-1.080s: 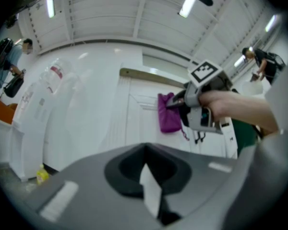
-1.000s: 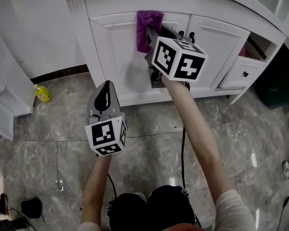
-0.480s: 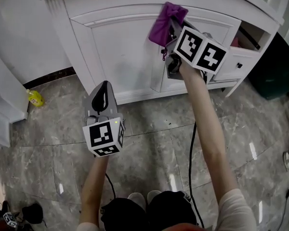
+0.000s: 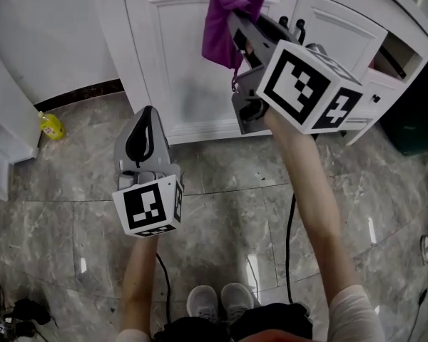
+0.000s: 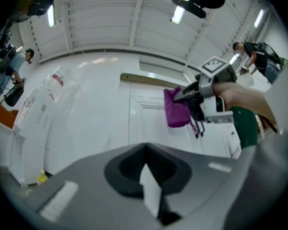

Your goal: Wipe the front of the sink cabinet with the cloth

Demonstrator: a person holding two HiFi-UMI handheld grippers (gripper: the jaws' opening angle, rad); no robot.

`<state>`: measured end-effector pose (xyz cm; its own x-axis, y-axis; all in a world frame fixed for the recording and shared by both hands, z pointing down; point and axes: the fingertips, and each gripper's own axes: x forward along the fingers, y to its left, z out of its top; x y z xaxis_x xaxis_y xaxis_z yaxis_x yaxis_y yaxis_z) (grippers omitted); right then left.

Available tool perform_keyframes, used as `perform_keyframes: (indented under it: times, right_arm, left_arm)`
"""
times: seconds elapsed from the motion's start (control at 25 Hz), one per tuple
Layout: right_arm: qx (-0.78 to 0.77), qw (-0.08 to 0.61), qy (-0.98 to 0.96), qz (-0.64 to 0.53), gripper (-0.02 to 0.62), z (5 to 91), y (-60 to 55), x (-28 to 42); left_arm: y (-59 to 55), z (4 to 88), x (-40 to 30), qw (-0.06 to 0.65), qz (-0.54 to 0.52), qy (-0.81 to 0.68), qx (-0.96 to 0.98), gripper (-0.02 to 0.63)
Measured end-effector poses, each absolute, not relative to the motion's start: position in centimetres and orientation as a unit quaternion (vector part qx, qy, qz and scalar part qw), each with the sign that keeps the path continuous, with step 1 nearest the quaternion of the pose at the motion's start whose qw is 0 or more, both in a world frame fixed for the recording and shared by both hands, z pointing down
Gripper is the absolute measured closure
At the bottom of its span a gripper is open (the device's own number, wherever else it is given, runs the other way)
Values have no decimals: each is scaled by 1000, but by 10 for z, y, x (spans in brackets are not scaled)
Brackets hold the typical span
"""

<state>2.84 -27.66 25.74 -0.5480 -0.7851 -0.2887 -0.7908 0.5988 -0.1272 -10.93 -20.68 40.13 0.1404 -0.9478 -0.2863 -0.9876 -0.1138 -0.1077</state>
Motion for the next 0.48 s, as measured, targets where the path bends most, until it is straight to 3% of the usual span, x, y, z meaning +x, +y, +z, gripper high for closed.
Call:
perform_keyframes:
  times: [0.28,0.48]
  right_arm:
    - [-393,124,911,-10,543,290,-292,-92]
    - [-396,103,912,12,543,300,-296,-124]
  left_arm:
    - [-206,424,-142,102,77,675,-726,601]
    - [-199,430,-161,99,73,686,-717,601]
